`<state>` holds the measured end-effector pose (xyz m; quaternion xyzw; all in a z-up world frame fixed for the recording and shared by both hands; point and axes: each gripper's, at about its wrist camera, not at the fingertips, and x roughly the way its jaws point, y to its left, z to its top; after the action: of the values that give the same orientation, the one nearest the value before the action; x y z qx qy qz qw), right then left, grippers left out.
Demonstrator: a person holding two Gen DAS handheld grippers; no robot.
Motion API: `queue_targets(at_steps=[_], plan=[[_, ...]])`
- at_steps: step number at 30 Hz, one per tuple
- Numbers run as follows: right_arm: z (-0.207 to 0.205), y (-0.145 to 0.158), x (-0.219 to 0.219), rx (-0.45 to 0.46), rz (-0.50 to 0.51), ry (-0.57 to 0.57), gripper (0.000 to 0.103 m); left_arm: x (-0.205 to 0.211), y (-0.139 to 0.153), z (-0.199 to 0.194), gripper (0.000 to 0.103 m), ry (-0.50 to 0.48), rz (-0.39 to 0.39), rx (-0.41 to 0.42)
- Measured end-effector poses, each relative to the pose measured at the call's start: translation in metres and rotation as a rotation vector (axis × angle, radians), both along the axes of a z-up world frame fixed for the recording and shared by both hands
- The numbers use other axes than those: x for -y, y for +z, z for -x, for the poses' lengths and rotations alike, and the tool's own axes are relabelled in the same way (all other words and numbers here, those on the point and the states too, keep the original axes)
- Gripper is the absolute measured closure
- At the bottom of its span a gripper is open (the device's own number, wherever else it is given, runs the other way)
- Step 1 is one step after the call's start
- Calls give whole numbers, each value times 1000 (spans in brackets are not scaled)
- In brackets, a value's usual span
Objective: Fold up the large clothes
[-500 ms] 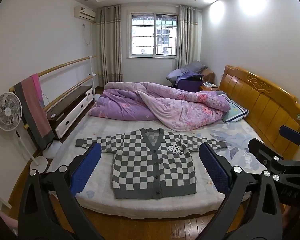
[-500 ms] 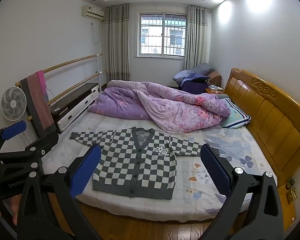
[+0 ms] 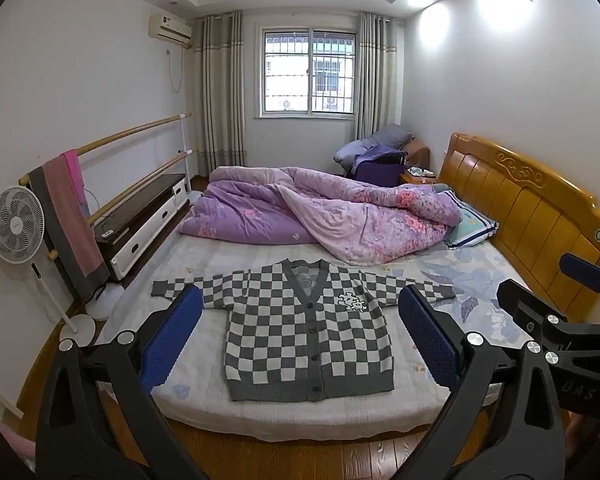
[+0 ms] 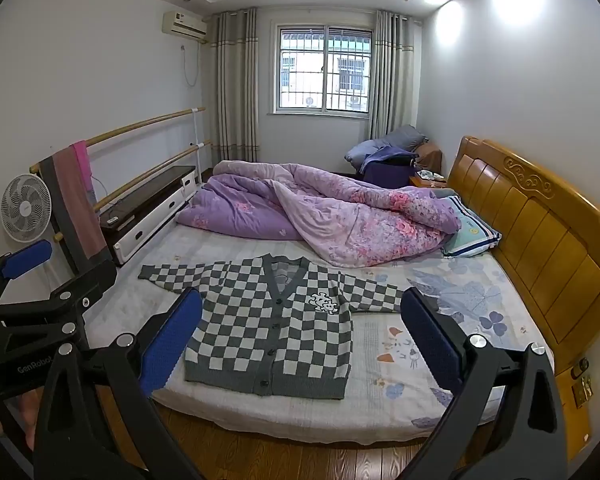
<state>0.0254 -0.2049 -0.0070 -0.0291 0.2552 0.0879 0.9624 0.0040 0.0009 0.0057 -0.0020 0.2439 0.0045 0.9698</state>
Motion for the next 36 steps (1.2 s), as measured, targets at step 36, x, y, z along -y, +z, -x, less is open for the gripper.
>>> queue_targets(at_steps=[36], plan=[[-5, -4, 3, -11, 3, 1, 7, 8, -4, -3, 5, 2, 1, 5]])
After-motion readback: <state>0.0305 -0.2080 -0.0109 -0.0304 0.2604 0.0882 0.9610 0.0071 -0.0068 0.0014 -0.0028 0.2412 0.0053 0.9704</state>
